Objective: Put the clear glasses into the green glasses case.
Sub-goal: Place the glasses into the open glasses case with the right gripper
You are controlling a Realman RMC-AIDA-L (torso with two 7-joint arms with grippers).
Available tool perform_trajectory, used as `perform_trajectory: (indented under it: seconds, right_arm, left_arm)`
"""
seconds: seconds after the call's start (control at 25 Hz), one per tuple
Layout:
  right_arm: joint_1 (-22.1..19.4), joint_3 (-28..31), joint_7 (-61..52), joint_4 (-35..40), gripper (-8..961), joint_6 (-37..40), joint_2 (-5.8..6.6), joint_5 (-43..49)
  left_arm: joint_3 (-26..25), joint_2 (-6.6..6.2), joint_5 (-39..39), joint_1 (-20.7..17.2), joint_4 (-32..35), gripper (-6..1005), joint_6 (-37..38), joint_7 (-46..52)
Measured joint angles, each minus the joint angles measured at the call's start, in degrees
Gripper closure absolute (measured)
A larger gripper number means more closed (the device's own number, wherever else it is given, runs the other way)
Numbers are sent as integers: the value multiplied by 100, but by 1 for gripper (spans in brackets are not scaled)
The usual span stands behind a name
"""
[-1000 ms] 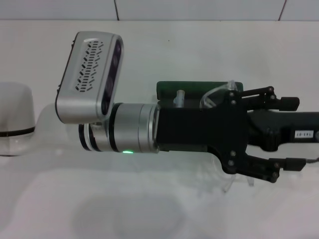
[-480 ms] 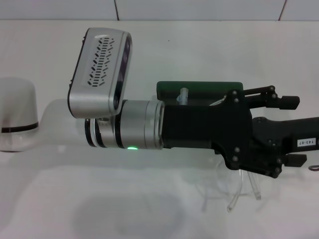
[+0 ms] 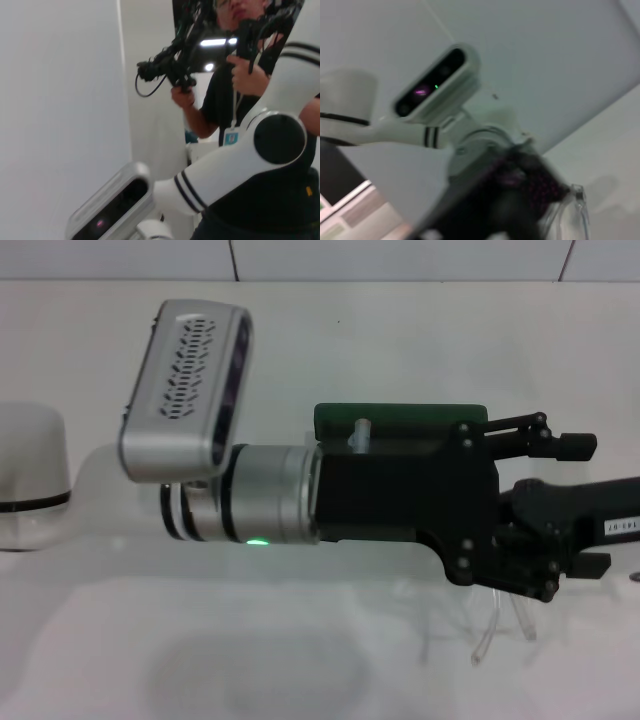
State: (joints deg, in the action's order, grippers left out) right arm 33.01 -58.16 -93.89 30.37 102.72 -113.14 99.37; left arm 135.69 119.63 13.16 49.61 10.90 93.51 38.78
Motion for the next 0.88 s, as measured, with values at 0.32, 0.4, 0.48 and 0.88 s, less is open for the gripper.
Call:
perform_trajectory:
  seconds: [0.32,0.4,0.48,0.88]
  right_arm:
    - [52,-10,-181,653,828,-356,69,30]
    - [67,-39,-407,1052,828,-461,57,171]
    - [129,-47,-688,1449,828,-552,25,434]
    - [1190,-1076,-2448,3024,828,-1062,-234,2481]
  left_arm:
    - [-795,-107,-24,-679,-1,129,752,58]
    - [-1035,-175,-24,-959,1,129,871,98]
    - [-1247,-250,-25,-1226,0,129,941,133]
    - [-1880,-333,-26,-2067,-163,129,959,161]
